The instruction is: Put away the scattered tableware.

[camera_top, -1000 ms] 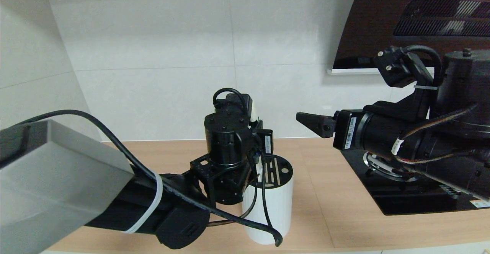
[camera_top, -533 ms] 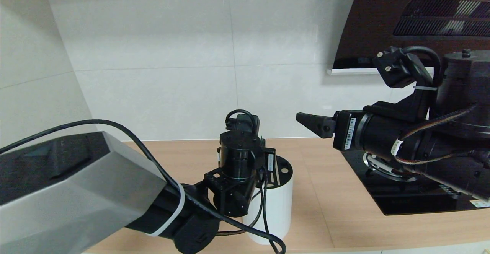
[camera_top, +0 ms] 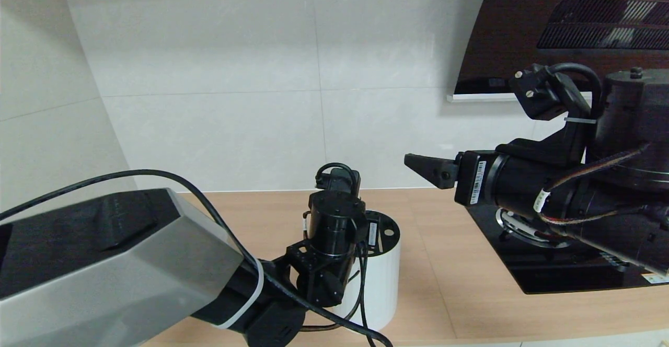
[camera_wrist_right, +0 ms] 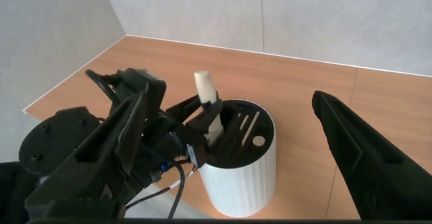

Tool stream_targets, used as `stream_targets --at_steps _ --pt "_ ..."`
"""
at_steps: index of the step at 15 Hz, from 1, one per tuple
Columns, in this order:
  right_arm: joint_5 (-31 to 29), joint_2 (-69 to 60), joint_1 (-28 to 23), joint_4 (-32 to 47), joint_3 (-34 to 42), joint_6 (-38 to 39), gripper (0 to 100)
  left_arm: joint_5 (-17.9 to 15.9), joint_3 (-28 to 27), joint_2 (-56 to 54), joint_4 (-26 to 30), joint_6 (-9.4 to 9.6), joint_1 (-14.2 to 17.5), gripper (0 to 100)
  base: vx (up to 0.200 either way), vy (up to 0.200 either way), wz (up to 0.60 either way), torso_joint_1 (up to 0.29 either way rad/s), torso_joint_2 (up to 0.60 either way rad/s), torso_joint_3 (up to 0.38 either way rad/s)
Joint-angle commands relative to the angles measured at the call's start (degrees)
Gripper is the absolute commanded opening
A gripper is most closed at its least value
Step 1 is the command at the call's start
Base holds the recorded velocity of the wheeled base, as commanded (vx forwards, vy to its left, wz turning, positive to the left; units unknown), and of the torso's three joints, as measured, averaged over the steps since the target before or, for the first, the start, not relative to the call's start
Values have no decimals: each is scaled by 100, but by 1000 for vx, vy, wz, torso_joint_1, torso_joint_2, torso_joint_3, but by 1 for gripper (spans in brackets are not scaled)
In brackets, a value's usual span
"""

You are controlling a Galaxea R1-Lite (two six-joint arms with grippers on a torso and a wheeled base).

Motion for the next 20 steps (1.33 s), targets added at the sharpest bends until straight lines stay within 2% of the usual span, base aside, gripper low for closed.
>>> stream_targets --at_steps 1,6,7,13,17,18,19,20 --pt "0 1 4 -3 -2 1 100 3 1 8 -3 -3 1 0 0 0 0 0 0 0" --pt "0 1 4 -3 7 1 100 12 36 -1 -3 -3 1 0 0 0 0 0 0 0" --pt "0 1 4 -3 7 1 100 29 36 8 -11 -3 -8 100 0 0 0 0 0 0" --pt "0 1 4 -3 7 1 100 38 36 -45 -29 -3 1 100 0 0 0 0 0 0" --pt "-8 -52 4 -3 7 1 100 100 273 -669 -29 41 -17 100 0 0 0 0 0 0" --pt "-8 -122 -49 -12 16 1 100 73 528 -1302 -3 76 -8 100 0 0 0 0 0 0" --pt "-8 -166 -181 -38 165 1 100 -120 924 -1847 6 296 124 100 0 0 0 0 0 0" --pt "-17 -184 -234 -47 218 1 100 -208 1012 -1979 -11 383 212 100 0 0 0 0 0 0"
